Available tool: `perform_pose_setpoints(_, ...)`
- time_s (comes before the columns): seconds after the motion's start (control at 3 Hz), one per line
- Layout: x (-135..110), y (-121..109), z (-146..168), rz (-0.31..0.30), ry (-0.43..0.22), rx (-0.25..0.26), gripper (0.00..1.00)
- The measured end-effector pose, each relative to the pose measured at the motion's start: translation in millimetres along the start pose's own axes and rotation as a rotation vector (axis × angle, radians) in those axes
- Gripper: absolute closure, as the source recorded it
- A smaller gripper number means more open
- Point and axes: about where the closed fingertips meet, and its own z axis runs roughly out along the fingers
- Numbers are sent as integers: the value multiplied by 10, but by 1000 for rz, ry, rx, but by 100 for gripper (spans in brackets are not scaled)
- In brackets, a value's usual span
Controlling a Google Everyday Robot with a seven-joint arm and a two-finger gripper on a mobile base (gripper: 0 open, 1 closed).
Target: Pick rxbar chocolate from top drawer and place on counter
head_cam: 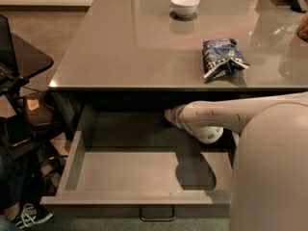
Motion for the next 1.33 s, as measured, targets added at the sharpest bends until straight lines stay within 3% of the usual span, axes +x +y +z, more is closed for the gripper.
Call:
perform_pose_setpoints(0.33,-64,1,-35,0,0,0,100)
perform_pose_setpoints(0.67,-94,-317,-522,129,-61,79,100)
perform_pose_setpoints(1.0,-244,-593,-733,150,-126,154,100)
perform_pose_setpoints(1.33,-239,-584,-722,149,-125,153,100)
